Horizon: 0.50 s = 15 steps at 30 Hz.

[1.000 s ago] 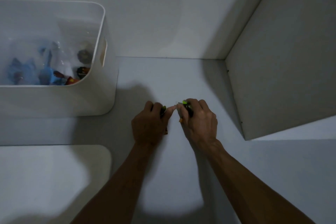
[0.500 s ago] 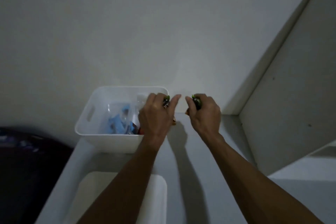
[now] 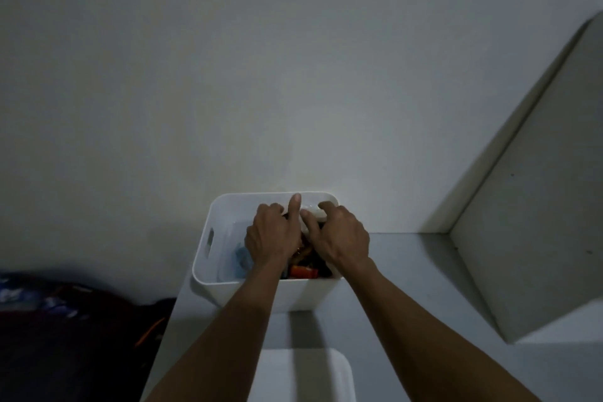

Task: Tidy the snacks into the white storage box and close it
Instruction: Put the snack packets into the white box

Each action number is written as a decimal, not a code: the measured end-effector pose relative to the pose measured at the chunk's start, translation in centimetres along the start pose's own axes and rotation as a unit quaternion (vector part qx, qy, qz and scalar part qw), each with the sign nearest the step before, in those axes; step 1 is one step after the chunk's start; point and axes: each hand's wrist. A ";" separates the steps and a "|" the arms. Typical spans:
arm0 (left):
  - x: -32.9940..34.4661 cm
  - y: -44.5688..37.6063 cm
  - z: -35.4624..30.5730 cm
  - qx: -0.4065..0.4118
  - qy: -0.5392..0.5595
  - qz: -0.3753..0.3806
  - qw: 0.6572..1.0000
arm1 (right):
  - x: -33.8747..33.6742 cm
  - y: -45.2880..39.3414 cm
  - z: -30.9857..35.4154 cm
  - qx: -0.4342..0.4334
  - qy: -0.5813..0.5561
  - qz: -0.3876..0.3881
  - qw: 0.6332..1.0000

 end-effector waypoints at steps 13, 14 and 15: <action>-4.2 4.9 3.7 0.053 0.063 0.032 0.996 | -4.0 5.0 0.1 0.046 -0.064 0.049 0.996; -4.9 5.7 3.9 0.051 0.064 0.035 0.996 | -4.5 5.7 0.1 0.046 -0.069 0.050 0.995; -5.5 6.6 4.1 0.050 0.066 0.037 0.996 | -5.1 6.5 0.2 0.045 -0.075 0.052 0.995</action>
Point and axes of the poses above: each hand's wrist, its own y-axis away from the middle knuckle, its own x-axis out of the palm, z = x × y, and after that the axes turned 5 degrees about -z, right-handed
